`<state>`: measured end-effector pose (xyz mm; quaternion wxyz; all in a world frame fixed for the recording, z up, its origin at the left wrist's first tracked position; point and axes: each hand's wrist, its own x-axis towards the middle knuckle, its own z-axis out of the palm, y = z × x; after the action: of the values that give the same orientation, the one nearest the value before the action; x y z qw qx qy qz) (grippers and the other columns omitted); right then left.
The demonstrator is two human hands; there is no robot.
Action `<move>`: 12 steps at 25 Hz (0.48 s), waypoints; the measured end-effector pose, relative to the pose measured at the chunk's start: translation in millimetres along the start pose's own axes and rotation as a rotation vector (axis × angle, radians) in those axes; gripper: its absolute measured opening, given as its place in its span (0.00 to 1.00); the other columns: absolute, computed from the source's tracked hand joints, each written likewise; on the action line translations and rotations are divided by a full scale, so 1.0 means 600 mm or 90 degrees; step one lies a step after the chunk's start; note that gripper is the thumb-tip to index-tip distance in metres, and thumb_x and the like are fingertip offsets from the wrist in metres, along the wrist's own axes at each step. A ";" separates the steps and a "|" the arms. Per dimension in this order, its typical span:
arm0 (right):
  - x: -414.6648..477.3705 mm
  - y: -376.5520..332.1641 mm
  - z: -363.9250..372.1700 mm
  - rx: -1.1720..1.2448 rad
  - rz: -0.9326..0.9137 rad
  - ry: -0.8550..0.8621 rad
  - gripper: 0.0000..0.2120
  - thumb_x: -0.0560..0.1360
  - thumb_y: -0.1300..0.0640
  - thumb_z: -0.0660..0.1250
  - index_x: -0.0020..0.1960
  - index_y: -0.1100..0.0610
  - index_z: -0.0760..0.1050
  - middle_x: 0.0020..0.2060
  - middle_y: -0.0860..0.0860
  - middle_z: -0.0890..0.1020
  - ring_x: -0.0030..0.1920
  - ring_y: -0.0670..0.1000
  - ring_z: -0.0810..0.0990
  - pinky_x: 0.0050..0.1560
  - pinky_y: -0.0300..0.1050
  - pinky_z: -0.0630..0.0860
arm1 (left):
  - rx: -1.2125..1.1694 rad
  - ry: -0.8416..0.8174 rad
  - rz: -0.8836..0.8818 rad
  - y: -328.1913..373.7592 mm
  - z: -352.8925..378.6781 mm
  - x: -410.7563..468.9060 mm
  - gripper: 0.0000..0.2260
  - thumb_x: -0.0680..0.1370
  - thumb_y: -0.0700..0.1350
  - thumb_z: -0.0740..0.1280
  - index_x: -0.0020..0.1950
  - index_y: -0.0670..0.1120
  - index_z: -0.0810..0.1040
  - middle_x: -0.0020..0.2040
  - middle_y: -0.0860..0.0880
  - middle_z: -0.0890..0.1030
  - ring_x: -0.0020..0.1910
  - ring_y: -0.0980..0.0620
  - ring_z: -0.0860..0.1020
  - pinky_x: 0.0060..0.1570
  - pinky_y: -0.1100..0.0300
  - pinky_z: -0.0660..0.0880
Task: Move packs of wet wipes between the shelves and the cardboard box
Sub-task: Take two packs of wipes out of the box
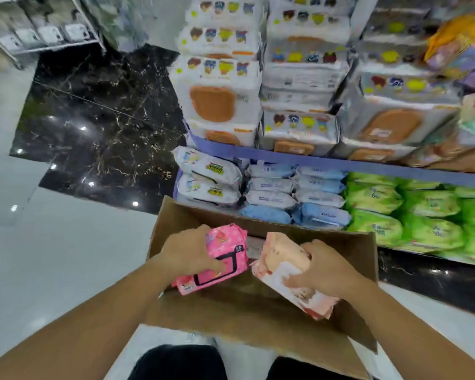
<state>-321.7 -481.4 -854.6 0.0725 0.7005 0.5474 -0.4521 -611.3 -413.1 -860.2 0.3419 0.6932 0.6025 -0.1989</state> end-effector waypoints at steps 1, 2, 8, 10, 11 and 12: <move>0.047 0.016 0.030 -0.005 0.008 0.000 0.34 0.56 0.31 0.76 0.55 0.47 0.74 0.48 0.43 0.72 0.44 0.45 0.75 0.49 0.47 0.77 | 0.033 0.002 0.007 -0.008 0.031 0.048 0.33 0.60 0.73 0.73 0.53 0.54 0.70 0.46 0.56 0.76 0.46 0.50 0.77 0.43 0.54 0.71; 0.096 0.034 0.063 -0.011 0.011 -0.002 0.35 0.57 0.31 0.77 0.58 0.46 0.74 0.49 0.43 0.72 0.45 0.44 0.75 0.50 0.46 0.77 | 0.052 0.000 0.014 -0.018 0.064 0.097 0.34 0.60 0.73 0.73 0.56 0.54 0.71 0.49 0.54 0.78 0.48 0.49 0.78 0.45 0.54 0.73; 0.352 0.156 0.238 -0.023 0.006 -0.026 0.43 0.56 0.36 0.80 0.69 0.43 0.72 0.60 0.43 0.72 0.56 0.46 0.74 0.59 0.45 0.74 | 0.161 -0.005 0.069 -0.073 0.247 0.368 0.40 0.61 0.74 0.71 0.67 0.56 0.72 0.63 0.51 0.80 0.62 0.46 0.79 0.59 0.53 0.75; 0.429 0.177 0.280 -0.052 -0.029 -0.020 0.44 0.55 0.34 0.79 0.69 0.43 0.72 0.60 0.42 0.71 0.56 0.46 0.75 0.60 0.46 0.75 | 0.212 0.000 0.089 -0.089 0.284 0.437 0.39 0.62 0.73 0.72 0.68 0.56 0.72 0.65 0.50 0.80 0.64 0.46 0.78 0.61 0.53 0.73; 0.473 0.188 0.306 -0.053 -0.052 -0.023 0.44 0.55 0.34 0.79 0.69 0.43 0.72 0.59 0.42 0.71 0.56 0.46 0.76 0.60 0.47 0.75 | 0.239 0.004 0.102 -0.098 0.306 0.476 0.39 0.63 0.72 0.73 0.70 0.56 0.72 0.66 0.50 0.79 0.65 0.45 0.77 0.63 0.53 0.71; 0.514 0.197 0.330 -0.061 -0.077 -0.023 0.42 0.56 0.34 0.79 0.68 0.43 0.73 0.58 0.42 0.71 0.55 0.47 0.76 0.59 0.47 0.76 | 0.267 0.003 0.119 -0.108 0.327 0.510 0.39 0.64 0.71 0.73 0.71 0.55 0.71 0.67 0.49 0.78 0.66 0.45 0.76 0.64 0.53 0.70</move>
<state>-335.4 -429.4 -1236.0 0.0884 0.6535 0.6084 -0.4415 -588.0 -336.5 -1220.8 0.2059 0.8023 0.4821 -0.2854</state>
